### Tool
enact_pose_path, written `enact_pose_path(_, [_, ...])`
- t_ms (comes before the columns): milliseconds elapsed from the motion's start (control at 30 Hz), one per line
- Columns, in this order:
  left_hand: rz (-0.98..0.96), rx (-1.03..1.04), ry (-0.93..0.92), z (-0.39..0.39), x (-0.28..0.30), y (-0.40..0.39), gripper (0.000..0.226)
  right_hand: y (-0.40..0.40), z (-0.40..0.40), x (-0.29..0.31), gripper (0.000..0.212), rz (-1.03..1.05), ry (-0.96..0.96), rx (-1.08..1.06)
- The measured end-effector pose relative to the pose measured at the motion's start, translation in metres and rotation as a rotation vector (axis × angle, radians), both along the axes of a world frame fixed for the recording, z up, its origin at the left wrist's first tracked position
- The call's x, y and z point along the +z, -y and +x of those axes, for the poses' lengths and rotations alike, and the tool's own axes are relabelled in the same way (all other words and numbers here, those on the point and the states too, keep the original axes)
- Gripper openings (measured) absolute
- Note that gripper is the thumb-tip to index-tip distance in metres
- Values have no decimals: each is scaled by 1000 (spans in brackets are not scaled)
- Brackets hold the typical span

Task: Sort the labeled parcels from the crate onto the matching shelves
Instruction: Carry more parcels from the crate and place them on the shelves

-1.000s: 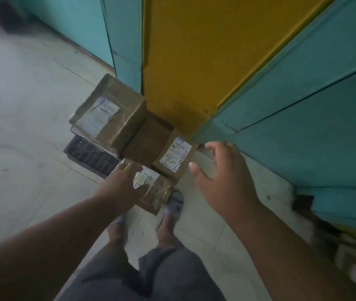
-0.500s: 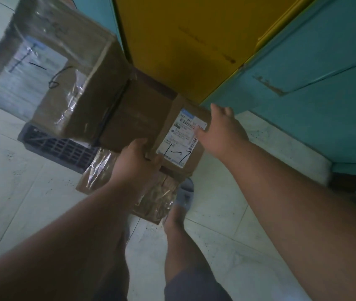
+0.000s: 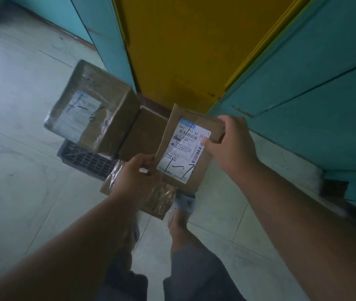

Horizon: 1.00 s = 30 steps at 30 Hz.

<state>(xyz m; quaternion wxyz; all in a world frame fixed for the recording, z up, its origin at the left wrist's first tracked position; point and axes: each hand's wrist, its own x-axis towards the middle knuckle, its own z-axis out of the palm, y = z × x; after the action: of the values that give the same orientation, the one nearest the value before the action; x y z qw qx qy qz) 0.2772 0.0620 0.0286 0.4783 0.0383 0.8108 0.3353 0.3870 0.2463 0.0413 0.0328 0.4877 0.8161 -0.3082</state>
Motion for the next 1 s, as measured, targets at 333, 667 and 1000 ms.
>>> enact_pose_path(333, [179,-200,42,-15,134,71,42,104,20,180,57,145,-203,-130])
enact_pose_path(667, [325,-516,-15,5,203,89,32,164,82,253,62,231,-235,-482])
enact_pose_path(1000, [473,-904,-37,160,252,45,31,211,278,307,64,316,-278,-897])
